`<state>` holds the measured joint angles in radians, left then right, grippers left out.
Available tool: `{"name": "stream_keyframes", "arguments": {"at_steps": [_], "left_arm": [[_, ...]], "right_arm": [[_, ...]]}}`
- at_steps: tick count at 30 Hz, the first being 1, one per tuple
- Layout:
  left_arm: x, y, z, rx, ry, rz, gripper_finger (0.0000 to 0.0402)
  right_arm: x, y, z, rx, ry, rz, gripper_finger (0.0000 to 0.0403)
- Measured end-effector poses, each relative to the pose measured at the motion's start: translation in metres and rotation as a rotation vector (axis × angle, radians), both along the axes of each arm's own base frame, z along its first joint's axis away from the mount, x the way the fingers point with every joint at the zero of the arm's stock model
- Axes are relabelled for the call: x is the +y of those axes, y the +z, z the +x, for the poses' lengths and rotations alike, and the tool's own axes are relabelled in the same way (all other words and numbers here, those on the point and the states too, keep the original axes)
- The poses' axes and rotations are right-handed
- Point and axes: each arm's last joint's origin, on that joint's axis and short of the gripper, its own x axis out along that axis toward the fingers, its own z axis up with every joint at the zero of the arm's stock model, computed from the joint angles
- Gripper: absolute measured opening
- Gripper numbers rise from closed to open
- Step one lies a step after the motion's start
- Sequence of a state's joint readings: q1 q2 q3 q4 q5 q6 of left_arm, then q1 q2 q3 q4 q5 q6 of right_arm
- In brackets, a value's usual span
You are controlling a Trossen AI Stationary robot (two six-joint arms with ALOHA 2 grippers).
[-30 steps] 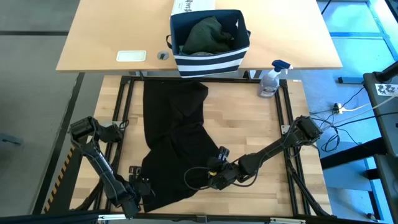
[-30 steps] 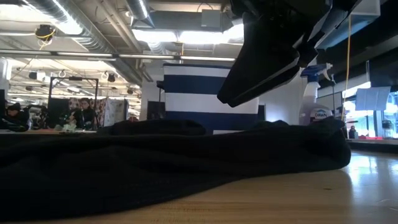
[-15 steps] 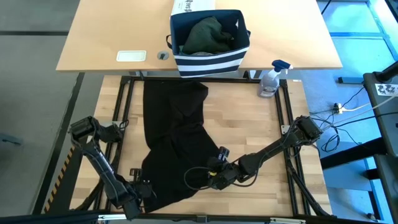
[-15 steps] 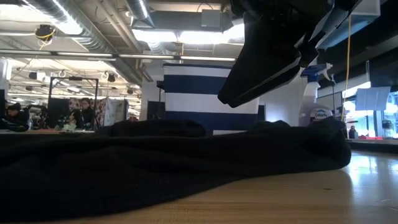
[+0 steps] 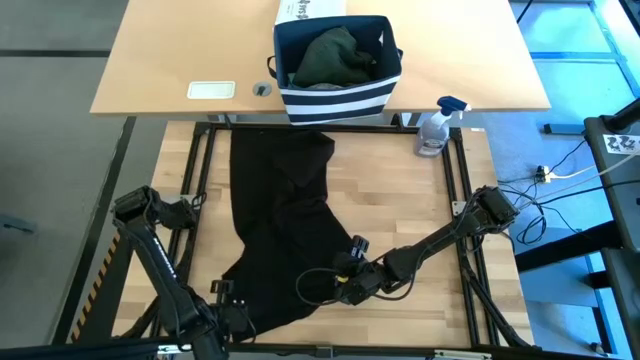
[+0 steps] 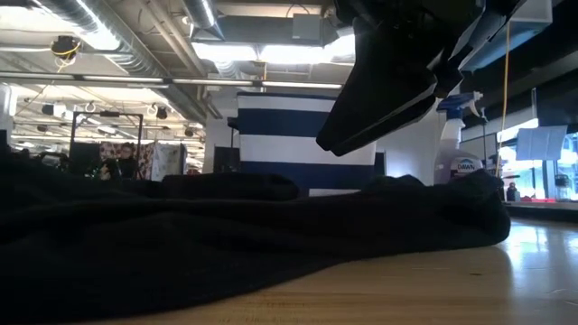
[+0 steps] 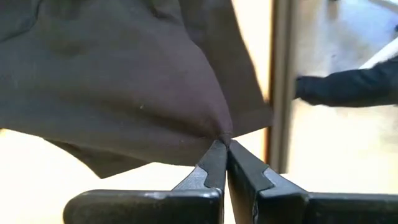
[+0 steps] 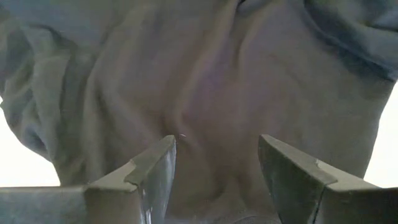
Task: Fold Laundry from Bin
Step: Fold the black shirt
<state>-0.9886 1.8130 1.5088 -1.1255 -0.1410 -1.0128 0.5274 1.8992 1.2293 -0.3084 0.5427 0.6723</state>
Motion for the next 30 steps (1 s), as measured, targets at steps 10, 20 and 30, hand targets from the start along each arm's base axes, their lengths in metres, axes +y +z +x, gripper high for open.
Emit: {"name": "stream_keyframes", "arguments": {"at_steps": [10,20,30], "left_arm": [[-0.009,0.023,0.006,-0.095,0.009,-0.081,0.0000],[-0.004,0.022,0.007,-0.095,0.021,-0.026,0.0000],[0.002,0.022,0.014,-0.099,0.042,-0.008,0.0000]], "right_arm": [[0.001,0.002,0.000,0.011,0.058,-0.065,0.0229],[0.059,0.016,-0.024,0.023,0.477,-0.167,0.0229],[0.087,-0.016,-0.032,0.007,0.518,-0.298,0.0229]]}}
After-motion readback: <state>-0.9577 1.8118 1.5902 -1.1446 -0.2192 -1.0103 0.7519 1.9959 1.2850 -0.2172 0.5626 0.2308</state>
